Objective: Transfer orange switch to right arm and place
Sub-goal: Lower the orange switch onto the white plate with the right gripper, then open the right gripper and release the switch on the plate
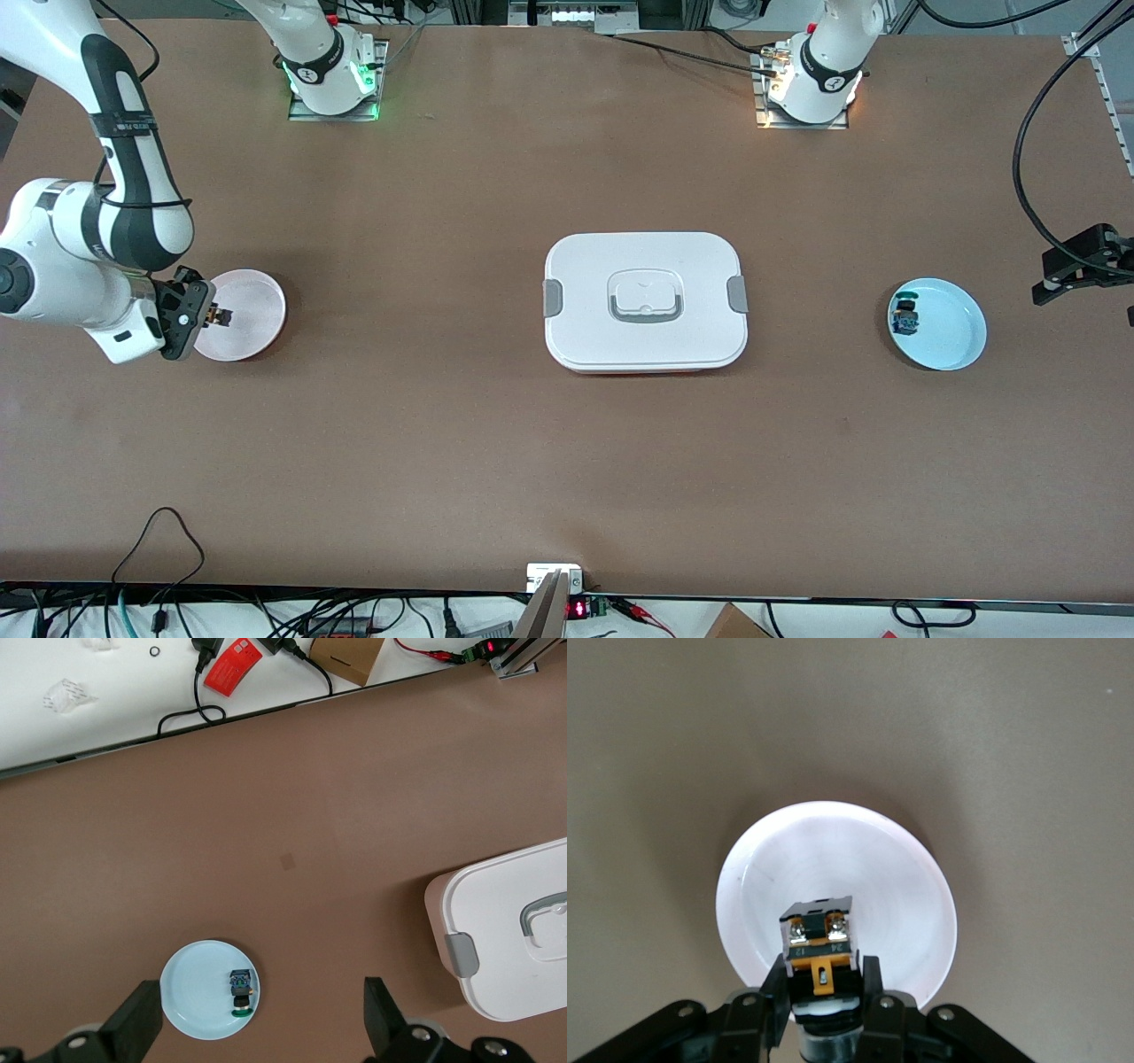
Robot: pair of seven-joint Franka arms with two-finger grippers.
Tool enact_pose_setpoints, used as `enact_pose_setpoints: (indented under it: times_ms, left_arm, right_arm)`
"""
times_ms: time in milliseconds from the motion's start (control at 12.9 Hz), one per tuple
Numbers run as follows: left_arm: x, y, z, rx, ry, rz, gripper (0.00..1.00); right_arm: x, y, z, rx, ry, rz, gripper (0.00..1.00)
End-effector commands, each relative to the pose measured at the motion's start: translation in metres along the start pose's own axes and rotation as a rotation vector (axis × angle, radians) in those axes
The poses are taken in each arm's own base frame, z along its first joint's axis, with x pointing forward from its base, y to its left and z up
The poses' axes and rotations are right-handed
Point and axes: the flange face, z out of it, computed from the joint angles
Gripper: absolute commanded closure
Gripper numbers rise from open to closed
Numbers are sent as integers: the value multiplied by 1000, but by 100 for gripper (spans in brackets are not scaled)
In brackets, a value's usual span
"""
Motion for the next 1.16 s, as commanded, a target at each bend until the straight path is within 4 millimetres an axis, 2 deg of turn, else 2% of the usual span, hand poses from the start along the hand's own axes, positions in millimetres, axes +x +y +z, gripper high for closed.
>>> enact_pose_setpoints:
  times_ms: [0, 78, 155, 233, 310, 388, 620, 775, 853, 930, 1008, 1086]
  left_arm:
    - [-4, 11, -4, 26, -13, -17, 0]
    - [-4, 12, -4, 20, -12, -16, 0]
    - [-1, 23, -3, 24, -13, 1, 0]
    - [-5, 46, -13, 38, -9, 35, 0]
    - [-15, 64, -3, 52, -37, 57, 0]
    - [-23, 77, -6, 71, -4, 72, 0]
    - [-57, 81, 12, 107, -51, 40, 0]
    - [-75, 81, 27, 62, -91, -103, 0]
    - [-84, 79, 32, 35, -107, -188, 0]
    - [-90, 74, 39, 13, -125, -230, 0]
    - [-95, 69, 43, 12, -141, -246, 0]
    - [-101, 54, 54, 5, -169, -274, 0]
  right_arm:
    - [-3, -13, 11, -36, 5, -47, 98]
    - [-6, -15, 20, -47, 10, -58, 98]
    - [-10, -18, 32, -51, 14, -64, 98]
    - [-10, -22, 44, -66, 19, -67, 98]
    - [-11, -25, 54, -77, 24, -67, 97]
    - [-14, -26, 60, -90, 28, -81, 97]
    - [-22, -32, 83, -62, 28, -85, 97]
    - [-24, -36, 91, -44, 27, -83, 96]
    - [-24, -37, 91, -44, 28, -81, 80]
    - [-24, -36, 88, -46, 33, -56, 2]
    - [-24, -37, 86, -44, 37, -50, 0]
    - [-24, -36, 80, -54, 39, -44, 0]
